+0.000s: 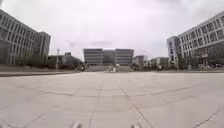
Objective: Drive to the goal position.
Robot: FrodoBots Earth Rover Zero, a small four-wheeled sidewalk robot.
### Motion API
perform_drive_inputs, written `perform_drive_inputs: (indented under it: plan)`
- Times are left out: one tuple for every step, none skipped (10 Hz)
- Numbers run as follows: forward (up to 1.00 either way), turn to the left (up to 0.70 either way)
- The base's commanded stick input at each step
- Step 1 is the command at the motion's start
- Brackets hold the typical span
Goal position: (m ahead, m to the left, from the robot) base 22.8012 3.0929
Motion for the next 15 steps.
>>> perform_drive_inputs:
  plan:
    - [0.7,0.0]
    - [0.7,0.01]
    - [0.7,0.02]
    - [0.7,0.0]
    - [0.7,0.02]
    - [0.7,0.02]
    - [0.7,0.01]
    - [0.7,0.02]
    - [0.7,0.01]
    - [0.7,0.0]
    - [0.7,0.02]
    - [0.7,0.01]
    - [0.7,0.02]
    - [0.7,0.02]
    - [0.7,0.0]
